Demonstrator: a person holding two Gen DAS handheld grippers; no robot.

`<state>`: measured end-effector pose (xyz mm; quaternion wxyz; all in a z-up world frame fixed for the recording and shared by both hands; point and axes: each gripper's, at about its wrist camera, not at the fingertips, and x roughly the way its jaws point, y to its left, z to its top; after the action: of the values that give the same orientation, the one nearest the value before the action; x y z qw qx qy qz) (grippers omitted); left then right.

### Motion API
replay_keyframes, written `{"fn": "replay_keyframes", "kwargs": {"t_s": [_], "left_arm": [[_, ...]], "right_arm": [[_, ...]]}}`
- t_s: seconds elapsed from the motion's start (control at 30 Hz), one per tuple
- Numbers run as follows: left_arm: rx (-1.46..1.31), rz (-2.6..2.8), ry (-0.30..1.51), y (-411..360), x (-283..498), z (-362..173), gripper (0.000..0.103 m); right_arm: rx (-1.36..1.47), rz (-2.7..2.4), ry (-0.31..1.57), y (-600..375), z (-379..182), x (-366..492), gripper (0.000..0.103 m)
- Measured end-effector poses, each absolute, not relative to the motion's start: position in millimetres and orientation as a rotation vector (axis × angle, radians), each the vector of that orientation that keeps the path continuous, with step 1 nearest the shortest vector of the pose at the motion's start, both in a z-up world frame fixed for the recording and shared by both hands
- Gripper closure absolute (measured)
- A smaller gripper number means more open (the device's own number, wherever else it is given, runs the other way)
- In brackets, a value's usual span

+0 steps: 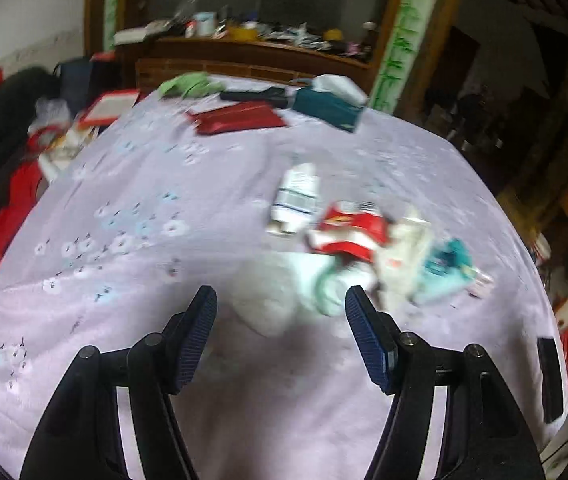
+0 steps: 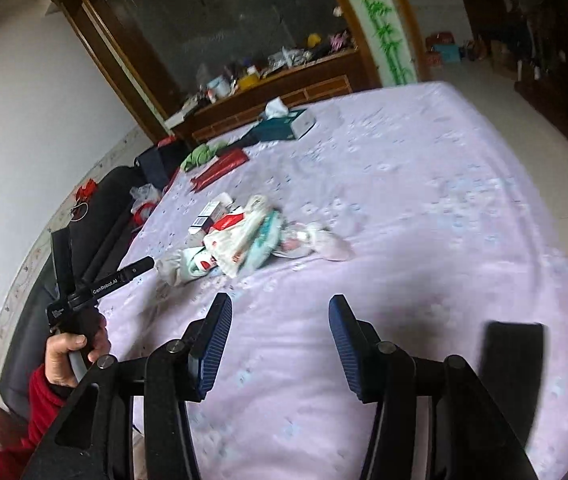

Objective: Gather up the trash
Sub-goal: 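Grasp the white sock with the left tool while the right tool grasps the teal tissue pack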

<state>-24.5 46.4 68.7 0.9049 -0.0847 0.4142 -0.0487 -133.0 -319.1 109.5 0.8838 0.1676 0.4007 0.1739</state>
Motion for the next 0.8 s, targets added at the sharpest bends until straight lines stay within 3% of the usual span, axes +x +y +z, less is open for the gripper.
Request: {"fn": "replay_keyframes", "kwargs": {"t_s": [0.23, 0.27, 0.37, 0.67, 0.77, 0.8], "left_arm": [[-0.165, -0.132, 0.911, 52.4, 8.3, 40.6, 0.038], [-0.163, -0.139, 0.917, 49.4, 11.9, 37.0, 0.040], [-0.179, -0.156, 0.949, 46.5, 21.0, 22.2, 0.060], [-0.188, -0.168, 0.907, 46.4, 11.3, 17.4, 0.073], [-0.186, -0.172, 0.888, 47.5, 0.3, 22.0, 0.074], [-0.180, -0.171, 0.878, 47.1, -4.9, 24.2, 0.074]], "right_arm": [[0.330, 0.377, 0.932, -270.0, 90.0, -55.3, 0.049], [0.318, 0.363, 0.938, -263.7, 86.9, -42.3, 0.049], [0.290, 0.358, 0.953, -250.4, 80.5, -12.2, 0.049], [0.173, 0.338, 1.048, -217.3, 47.8, 38.0, 0.050], [0.064, 0.341, 1.034, -199.8, 43.7, 28.1, 0.079], [0.052, 0.343, 1.029, -197.6, 43.5, 23.0, 0.082]]}}
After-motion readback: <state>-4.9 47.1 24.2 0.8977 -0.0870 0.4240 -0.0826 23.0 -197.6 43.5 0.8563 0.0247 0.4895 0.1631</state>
